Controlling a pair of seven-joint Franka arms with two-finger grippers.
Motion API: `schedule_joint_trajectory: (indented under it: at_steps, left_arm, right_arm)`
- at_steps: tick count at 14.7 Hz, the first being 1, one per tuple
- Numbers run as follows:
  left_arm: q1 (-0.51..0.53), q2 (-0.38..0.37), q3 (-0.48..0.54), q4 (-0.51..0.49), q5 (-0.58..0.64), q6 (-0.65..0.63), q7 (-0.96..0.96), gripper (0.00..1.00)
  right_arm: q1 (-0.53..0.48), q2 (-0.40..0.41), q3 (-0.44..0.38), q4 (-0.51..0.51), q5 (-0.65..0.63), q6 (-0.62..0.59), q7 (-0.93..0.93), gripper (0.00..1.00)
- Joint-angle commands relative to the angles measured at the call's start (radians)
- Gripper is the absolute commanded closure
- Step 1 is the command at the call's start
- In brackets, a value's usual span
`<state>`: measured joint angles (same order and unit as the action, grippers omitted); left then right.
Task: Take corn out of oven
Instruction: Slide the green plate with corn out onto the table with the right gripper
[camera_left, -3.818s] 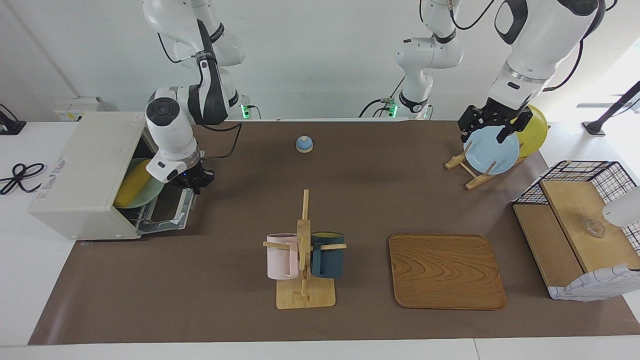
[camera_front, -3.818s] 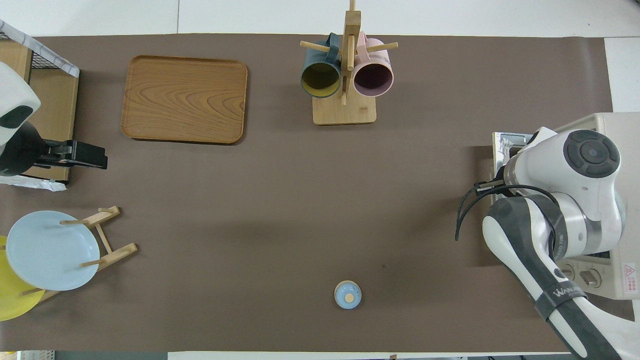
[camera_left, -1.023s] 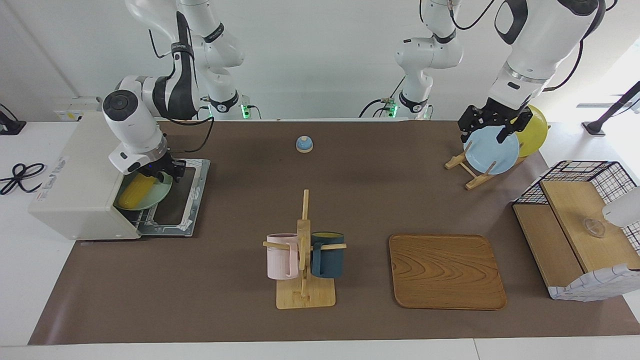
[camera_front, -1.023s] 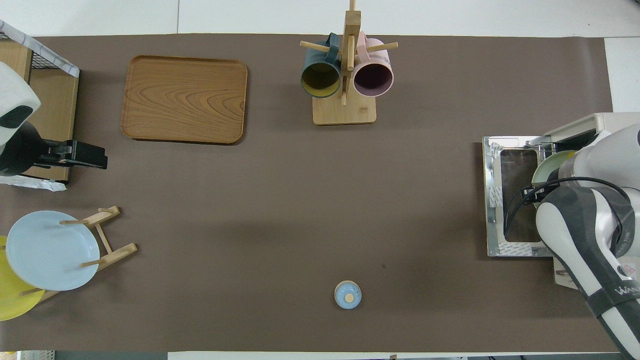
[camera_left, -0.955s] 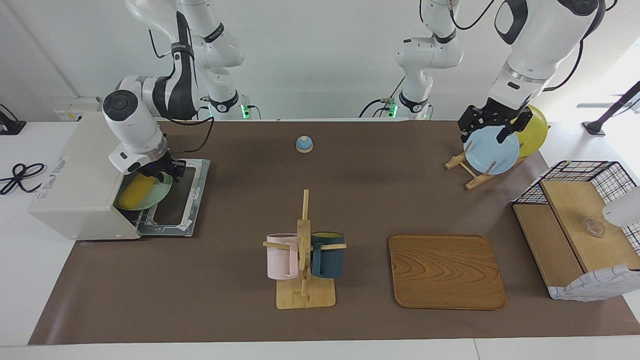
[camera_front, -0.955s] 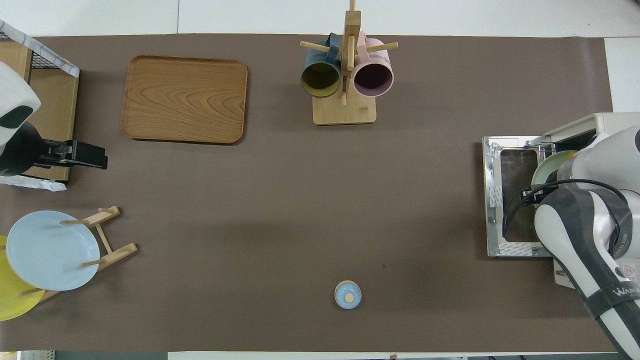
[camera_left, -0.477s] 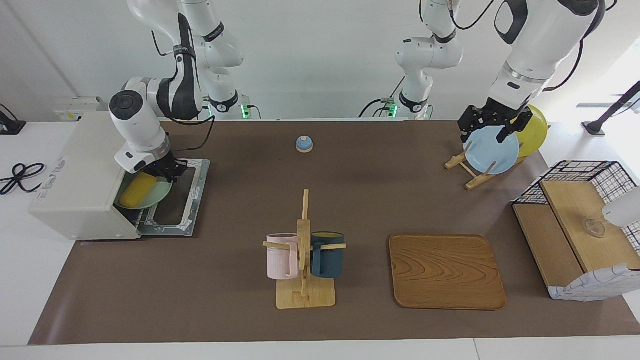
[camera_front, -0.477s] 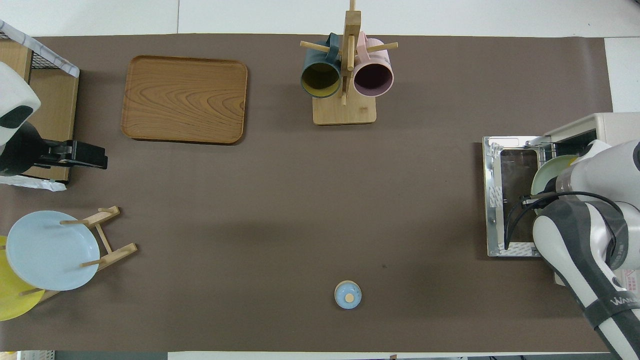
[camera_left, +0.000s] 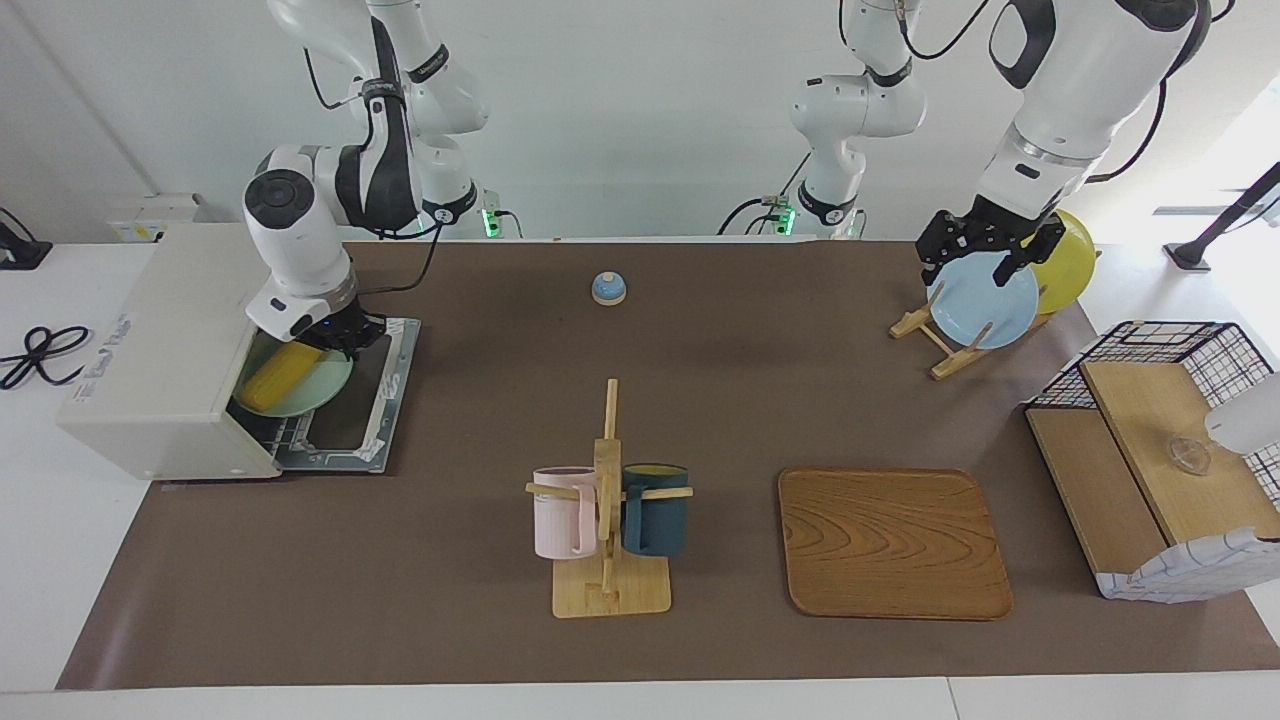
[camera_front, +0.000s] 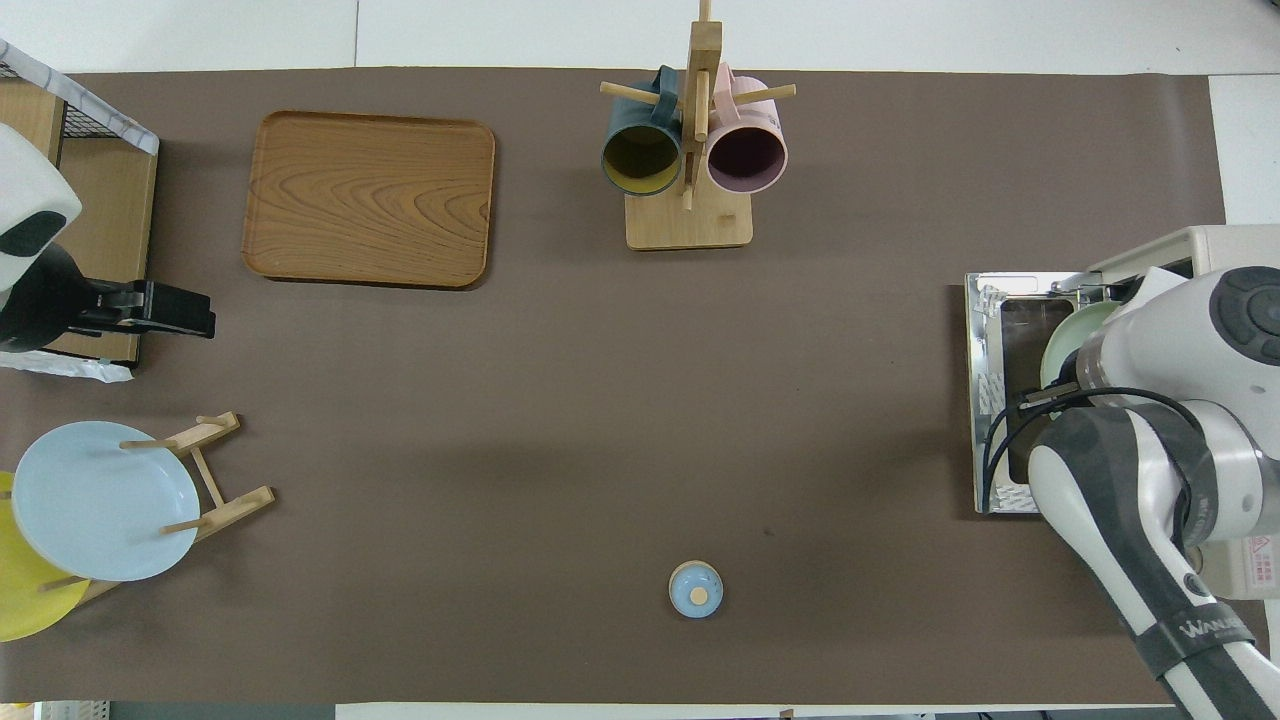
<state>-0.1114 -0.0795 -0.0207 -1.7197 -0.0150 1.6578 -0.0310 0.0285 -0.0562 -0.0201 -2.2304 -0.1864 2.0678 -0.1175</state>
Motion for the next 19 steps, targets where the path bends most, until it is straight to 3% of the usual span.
schedule_joint_trajectory:
  at_steps: [1, 3, 7, 9, 12, 15, 16, 19]
  left_arm:
    - [0.003, -0.008, 0.001, -0.006, -0.003, 0.004, 0.008, 0.00]
    - [0.004, -0.008, 0.001, -0.006, -0.003, 0.004, 0.008, 0.00]
    - [0.004, -0.008, 0.001, -0.006, -0.003, 0.004, 0.008, 0.00]
    - [0.003, -0.008, 0.001, -0.006, -0.003, 0.004, 0.008, 0.00]
    - [0.004, -0.008, 0.001, -0.006, -0.003, 0.005, 0.008, 0.00]
    - [0.004, -0.008, 0.001, -0.006, -0.003, 0.004, 0.008, 0.00]
    - [0.004, -0.008, 0.001, -0.006, -0.003, 0.004, 0.008, 0.00]
    - [0.003, -0.008, 0.001, -0.006, -0.003, 0.004, 0.008, 0.00]
  right_arm:
    - [0.137, 0.015, 0.005, 0.069, -0.050, -0.095, 0.126, 1.00]
    - [0.244, 0.016, 0.005, 0.109, -0.083, -0.179, 0.278, 1.00]
    - [0.391, 0.033, 0.005, 0.161, -0.085, -0.219, 0.419, 1.00]
    - [0.476, 0.103, 0.006, 0.269, -0.082, -0.297, 0.569, 1.00]
    - [0.570, 0.219, 0.011, 0.385, -0.070, -0.307, 0.778, 1.00]
    - [0.685, 0.453, 0.019, 0.624, -0.065, -0.386, 0.987, 1.00]
    - [0.685, 0.505, 0.019, 0.658, -0.050, -0.380, 1.024, 1.00]
    - [0.682, 0.538, 0.020, 0.670, 0.003, -0.302, 1.032, 1.00]
